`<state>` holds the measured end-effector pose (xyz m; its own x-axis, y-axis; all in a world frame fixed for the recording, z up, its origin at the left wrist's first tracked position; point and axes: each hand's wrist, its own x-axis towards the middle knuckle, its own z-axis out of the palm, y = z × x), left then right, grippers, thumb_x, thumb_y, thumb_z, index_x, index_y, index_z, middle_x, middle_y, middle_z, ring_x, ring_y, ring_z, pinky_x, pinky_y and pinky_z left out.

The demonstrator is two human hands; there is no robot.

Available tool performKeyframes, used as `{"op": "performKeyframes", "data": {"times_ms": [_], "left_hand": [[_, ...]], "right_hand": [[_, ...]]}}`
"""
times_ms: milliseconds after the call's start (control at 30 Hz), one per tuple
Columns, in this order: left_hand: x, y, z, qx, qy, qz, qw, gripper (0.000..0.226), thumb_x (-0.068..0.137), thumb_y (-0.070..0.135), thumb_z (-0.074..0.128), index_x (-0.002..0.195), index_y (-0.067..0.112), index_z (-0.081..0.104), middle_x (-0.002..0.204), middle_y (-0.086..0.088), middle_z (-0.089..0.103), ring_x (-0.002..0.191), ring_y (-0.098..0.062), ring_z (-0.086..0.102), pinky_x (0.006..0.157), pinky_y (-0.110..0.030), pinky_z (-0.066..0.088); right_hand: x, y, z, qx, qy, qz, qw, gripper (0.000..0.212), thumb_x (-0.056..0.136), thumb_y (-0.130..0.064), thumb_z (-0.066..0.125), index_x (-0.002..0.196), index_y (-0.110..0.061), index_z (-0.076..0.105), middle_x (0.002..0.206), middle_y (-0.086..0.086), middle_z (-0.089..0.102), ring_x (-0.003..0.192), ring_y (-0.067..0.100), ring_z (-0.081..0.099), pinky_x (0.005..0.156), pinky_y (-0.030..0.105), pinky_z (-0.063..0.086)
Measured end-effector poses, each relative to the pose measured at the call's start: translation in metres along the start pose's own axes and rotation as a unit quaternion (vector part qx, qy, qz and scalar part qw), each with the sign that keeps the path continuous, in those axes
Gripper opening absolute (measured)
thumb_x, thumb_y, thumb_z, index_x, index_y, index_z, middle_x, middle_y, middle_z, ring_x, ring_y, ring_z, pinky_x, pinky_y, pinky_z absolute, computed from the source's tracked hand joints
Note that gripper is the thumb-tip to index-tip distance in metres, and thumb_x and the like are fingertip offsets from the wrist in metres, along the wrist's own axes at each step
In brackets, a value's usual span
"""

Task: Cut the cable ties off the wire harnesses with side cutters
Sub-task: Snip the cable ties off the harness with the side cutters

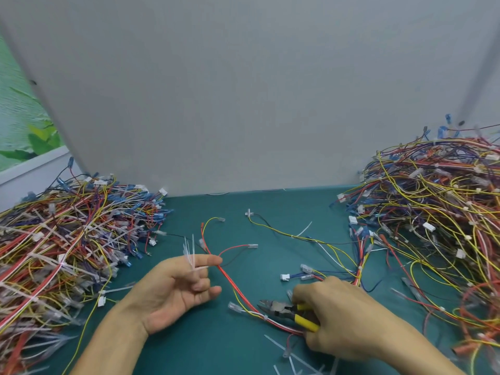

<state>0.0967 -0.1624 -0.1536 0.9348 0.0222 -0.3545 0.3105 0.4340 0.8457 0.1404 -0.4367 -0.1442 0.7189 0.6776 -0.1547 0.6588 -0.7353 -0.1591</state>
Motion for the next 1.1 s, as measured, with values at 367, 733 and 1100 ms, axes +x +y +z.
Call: {"op": "performKeyframes", "data": {"times_ms": [367,733,1100], "left_hand": [[0.008,-0.009,-0.004,0.615,0.106,0.208,0.753,0.027,0.090,0.011,0.063,0.102,0.035,0.067,0.077,0.012,0.060,0.074,0.004,0.057,0.069,-0.007,0.037],[0.003,-0.004,0.001,0.570,0.097,0.413,0.704,0.011,0.082,0.020,0.061,0.072,0.020,0.064,0.070,0.002,0.051,0.071,-0.016,0.055,0.076,-0.033,0.047],[0.015,-0.018,-0.006,0.603,0.060,0.298,0.738,0.023,0.083,0.017,0.072,0.064,0.023,0.061,0.059,0.003,0.059,0.054,-0.007,0.047,0.060,-0.028,0.041]], "right_hand": [[0.001,0.004,-0.001,-0.005,0.002,-0.007,1.000,0.021,0.072,-0.037,0.056,0.082,-0.028,0.040,0.067,-0.007,0.036,0.075,0.027,0.044,0.058,0.031,0.036],[-0.002,0.005,-0.008,0.010,-0.040,-0.005,0.999,0.021,0.072,-0.036,0.060,0.085,-0.030,0.045,0.075,-0.006,0.045,0.078,0.025,0.047,0.059,0.030,0.037],[-0.004,0.007,-0.013,0.074,0.009,0.036,0.997,0.024,0.071,-0.038,0.057,0.069,-0.016,0.048,0.064,0.004,0.045,0.066,0.026,0.042,0.053,0.032,0.039]]}}
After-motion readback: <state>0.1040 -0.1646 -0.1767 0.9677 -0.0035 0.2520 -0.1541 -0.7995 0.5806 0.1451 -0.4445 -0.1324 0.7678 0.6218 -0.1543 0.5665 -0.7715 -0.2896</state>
